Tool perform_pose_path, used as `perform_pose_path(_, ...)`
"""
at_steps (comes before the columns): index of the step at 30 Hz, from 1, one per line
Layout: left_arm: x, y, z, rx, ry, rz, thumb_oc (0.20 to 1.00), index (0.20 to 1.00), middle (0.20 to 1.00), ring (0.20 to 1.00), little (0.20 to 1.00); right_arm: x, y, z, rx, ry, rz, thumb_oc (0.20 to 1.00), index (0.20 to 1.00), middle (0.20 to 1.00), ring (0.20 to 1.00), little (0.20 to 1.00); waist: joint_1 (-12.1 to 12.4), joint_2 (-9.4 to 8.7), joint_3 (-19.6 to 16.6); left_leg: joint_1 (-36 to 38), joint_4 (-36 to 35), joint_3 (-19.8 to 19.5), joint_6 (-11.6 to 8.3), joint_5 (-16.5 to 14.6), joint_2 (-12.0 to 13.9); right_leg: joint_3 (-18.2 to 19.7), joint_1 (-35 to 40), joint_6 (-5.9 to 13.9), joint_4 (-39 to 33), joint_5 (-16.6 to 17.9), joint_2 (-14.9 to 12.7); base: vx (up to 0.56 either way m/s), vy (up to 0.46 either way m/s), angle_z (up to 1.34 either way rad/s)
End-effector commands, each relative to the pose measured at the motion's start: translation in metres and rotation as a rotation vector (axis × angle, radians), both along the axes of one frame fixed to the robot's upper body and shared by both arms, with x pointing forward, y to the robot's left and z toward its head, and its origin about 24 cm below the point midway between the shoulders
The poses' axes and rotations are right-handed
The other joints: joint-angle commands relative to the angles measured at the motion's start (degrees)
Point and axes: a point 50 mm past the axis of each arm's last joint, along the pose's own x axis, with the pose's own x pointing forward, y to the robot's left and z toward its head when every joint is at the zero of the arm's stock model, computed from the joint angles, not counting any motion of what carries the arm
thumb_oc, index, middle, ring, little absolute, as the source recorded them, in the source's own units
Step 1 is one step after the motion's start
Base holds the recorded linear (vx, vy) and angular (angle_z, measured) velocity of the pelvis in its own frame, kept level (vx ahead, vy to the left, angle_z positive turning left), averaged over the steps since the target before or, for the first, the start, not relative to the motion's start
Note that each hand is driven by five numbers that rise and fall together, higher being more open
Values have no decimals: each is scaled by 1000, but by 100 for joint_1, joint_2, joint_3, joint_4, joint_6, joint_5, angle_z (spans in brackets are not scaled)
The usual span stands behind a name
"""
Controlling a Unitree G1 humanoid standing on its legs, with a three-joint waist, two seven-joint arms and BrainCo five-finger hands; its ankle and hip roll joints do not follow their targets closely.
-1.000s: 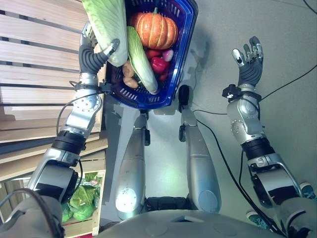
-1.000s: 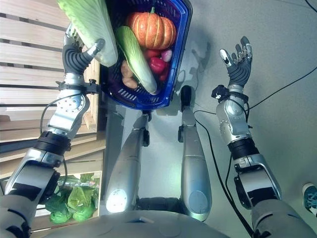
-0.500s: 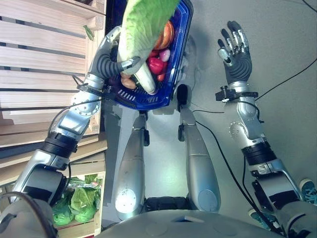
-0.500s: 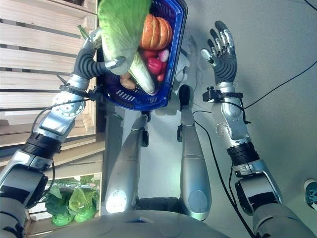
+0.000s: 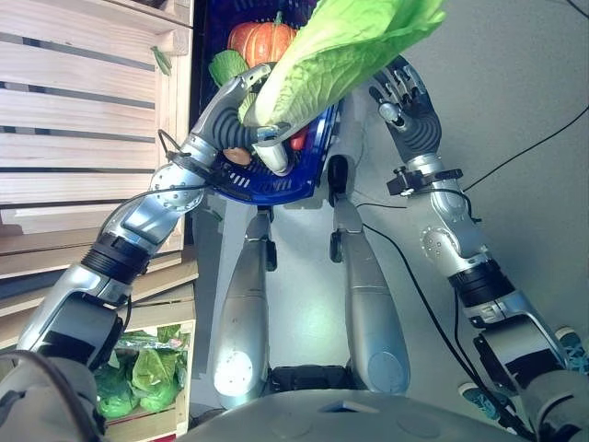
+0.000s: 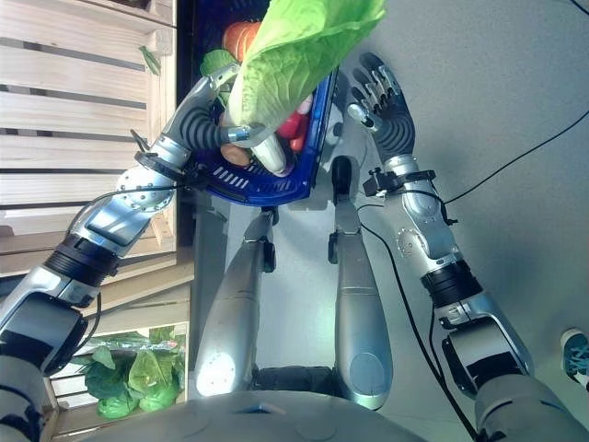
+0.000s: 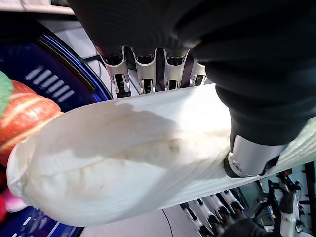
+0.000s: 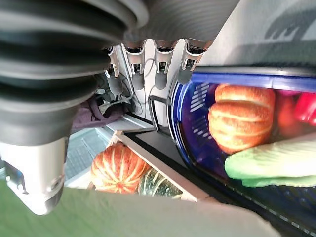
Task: Pick up fruits and vegetables into the basket
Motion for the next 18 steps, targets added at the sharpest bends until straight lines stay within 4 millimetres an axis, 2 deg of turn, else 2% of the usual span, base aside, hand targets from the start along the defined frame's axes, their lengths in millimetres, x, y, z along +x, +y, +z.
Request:
perform_pose_path(1, -22, -22, 23, 12, -125, -151, 200, 200, 200, 200, 200, -16, 12, 18, 6, -104, 101, 1000, 1000, 1000, 1000, 1000, -101, 229, -221, -47, -542, 186, 108, 383, -175, -349, 288, 408, 561, -810, 175, 0, 0, 0)
perform_pose_path(6, -23, -34, 21, 74, -83, -199, 200, 200, 200, 200, 200, -20, 21, 24, 0, -125, 159, 1000, 1000, 1000, 1000, 1000, -93, 201, -221, -69, -530, 183, 119, 376, -178, -347, 262, 421, 562, -789, 181, 1, -6, 0)
perform_pose_path(18, -16, -42, 4, 198, 58, -213, 200, 200, 200, 200, 200, -28, 33, 40, -2, -183, 256, 1000, 1000, 1000, 1000, 1000, -111, 141, -221, -42, -546, 205, 127, 360, -170, -334, 287, 445, 520, -751, 203, 0, 0, 0)
